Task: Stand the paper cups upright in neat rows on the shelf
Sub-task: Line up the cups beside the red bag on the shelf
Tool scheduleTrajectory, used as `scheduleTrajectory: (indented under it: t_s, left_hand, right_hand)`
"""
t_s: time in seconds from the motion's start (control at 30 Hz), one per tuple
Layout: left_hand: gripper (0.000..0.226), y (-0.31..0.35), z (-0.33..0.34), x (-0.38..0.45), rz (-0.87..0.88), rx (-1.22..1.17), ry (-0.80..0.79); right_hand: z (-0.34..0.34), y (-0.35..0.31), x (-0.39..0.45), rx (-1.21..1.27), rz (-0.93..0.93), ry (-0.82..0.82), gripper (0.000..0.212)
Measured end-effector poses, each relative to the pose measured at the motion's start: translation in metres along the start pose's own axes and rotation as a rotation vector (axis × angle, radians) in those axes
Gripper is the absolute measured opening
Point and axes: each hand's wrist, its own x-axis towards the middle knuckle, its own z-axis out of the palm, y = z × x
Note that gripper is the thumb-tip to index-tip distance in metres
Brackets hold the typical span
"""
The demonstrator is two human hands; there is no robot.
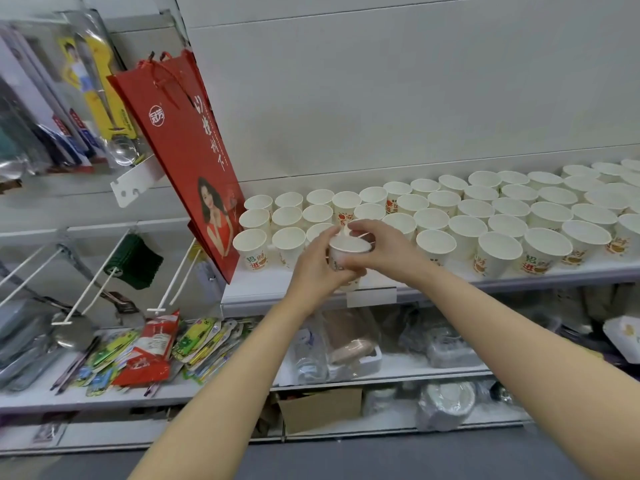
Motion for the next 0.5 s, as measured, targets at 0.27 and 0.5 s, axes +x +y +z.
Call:
scheduleTrajectory:
  t_s: [0.27, 0.5]
  left_hand:
    - [0.078, -0.047, -0.066, -0.018, -0.219, -0.053, 0.272]
    - [0.074, -0.076, -0.108, -0.022, -0.310, 0.019, 0.305]
  right_hand:
    - [0.005, 0.035, 0.037, -0.554, 0.001, 0.068, 0.077]
    - [0.004, 0.038, 0.075, -0.940, -0.020, -0.149, 0.096]
